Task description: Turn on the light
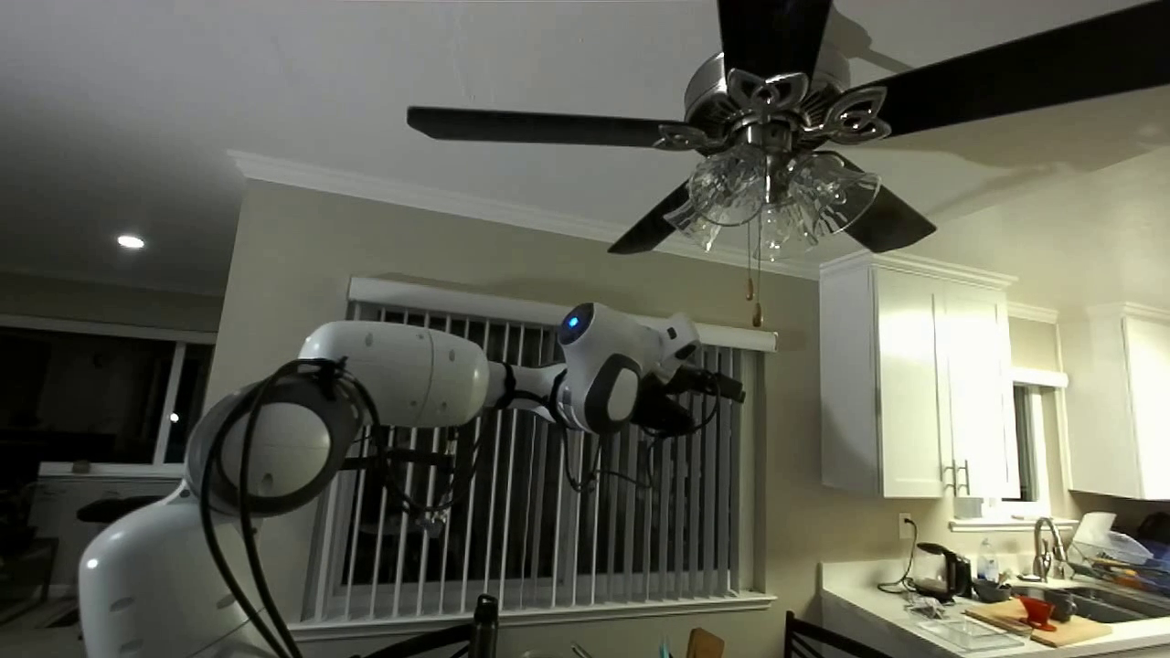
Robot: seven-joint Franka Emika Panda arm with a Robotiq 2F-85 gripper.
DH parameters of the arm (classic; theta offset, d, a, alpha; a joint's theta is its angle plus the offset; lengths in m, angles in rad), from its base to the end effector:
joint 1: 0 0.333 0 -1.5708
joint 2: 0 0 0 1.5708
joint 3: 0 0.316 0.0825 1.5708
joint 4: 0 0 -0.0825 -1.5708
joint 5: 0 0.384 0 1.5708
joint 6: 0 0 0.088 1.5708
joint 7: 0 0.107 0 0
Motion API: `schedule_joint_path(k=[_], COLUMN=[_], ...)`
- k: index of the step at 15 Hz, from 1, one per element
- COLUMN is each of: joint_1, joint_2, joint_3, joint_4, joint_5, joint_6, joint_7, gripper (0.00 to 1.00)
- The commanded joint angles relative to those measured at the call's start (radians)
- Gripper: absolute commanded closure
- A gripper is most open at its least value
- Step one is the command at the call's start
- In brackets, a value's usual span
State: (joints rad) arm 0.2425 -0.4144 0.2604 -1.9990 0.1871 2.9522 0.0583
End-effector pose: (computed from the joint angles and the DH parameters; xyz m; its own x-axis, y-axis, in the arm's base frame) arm 0.3928 0.2451 0.7892 0.2536 -0.0255 0.9670 0.4433 -0.8854 -0.1397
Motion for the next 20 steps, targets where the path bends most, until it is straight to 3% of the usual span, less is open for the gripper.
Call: schedule_joint_path(k=[1,4,20], joint_1=[-0.018,-0.059,-0.555], joint_2=[0.047,0.067,0.159], joint_3=[0.018,0.046,0.375], joint_4=[0.095,0.174,0.42], joint_5=[-0.046,-0.099,-0.426], joint_6=[0.042,0.052,0.014], joint_7=[0.031,0.05,0.294], gripper=[0.0,0.0,0.0])
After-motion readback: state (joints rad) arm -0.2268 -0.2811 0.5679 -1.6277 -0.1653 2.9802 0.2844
